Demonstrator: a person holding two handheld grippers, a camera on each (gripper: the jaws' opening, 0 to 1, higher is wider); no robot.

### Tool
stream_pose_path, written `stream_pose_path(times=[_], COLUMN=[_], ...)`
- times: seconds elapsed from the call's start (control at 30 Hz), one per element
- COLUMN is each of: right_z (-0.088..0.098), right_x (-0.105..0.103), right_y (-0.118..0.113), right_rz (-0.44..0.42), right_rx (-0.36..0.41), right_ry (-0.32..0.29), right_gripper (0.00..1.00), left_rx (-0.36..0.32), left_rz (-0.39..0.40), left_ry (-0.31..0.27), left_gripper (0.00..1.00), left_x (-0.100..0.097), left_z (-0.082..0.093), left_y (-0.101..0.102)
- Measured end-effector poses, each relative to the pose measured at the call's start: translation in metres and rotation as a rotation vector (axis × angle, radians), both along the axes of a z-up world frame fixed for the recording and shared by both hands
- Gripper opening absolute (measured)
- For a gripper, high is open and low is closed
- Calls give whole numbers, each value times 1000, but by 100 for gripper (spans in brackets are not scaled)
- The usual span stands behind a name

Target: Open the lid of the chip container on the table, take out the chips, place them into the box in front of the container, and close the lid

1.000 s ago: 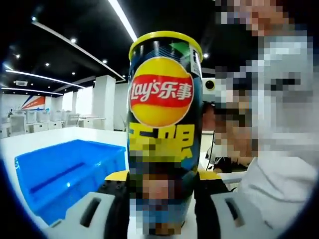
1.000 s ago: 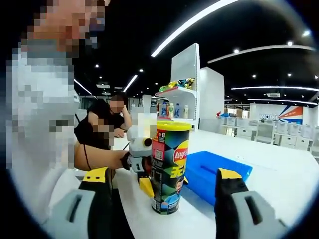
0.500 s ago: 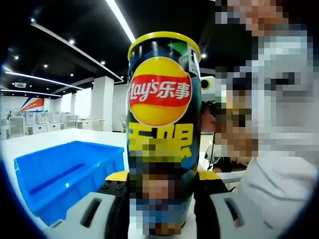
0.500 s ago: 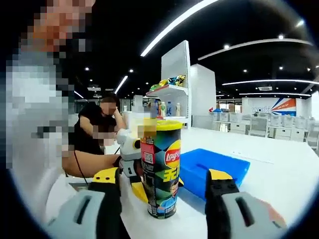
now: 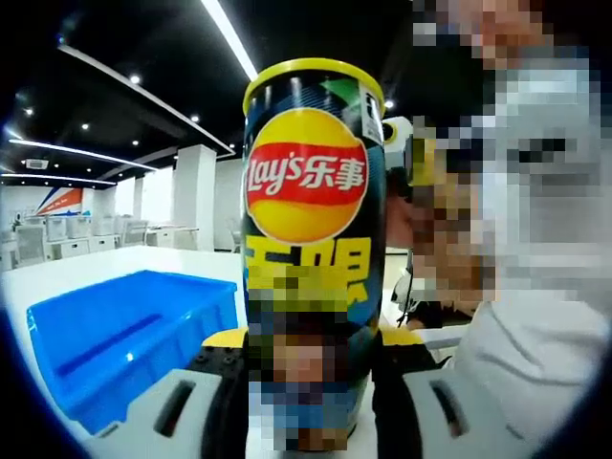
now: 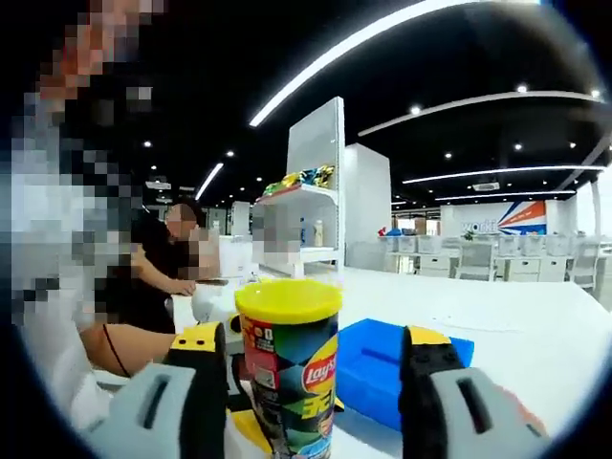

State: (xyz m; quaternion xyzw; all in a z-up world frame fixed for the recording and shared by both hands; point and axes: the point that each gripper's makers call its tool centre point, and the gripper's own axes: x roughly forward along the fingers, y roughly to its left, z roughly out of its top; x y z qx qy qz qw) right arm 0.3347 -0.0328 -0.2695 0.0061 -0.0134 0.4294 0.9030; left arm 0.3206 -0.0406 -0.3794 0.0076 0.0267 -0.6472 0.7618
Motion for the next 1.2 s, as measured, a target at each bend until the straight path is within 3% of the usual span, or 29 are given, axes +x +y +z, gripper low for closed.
stream_pose_path(times=[0.43,0.6,0.7,0.9,1.2], right_z=[5,6,6,6,9], right_x=[-1,1,4,4,2], right_y=[32,34,34,34,35], right_rz=[42,37,22,10,20], right_rx=[-26,-37,-62,-47,-17], right_ry=[-26,-42,-69,-69,-117], right_gripper=[67,63,54,52,52], left_rx=[11,11,11,13,33], left_rz=[-1,-2,-4,-1,4], left_ry=[0,1,1,0,2], left_gripper=[49,49,49,49,49], left_x=[-1,-1,-1,0,0], left_z=[0,0,0,0,-1], left_y=[-1,-1,-1,-1,0])
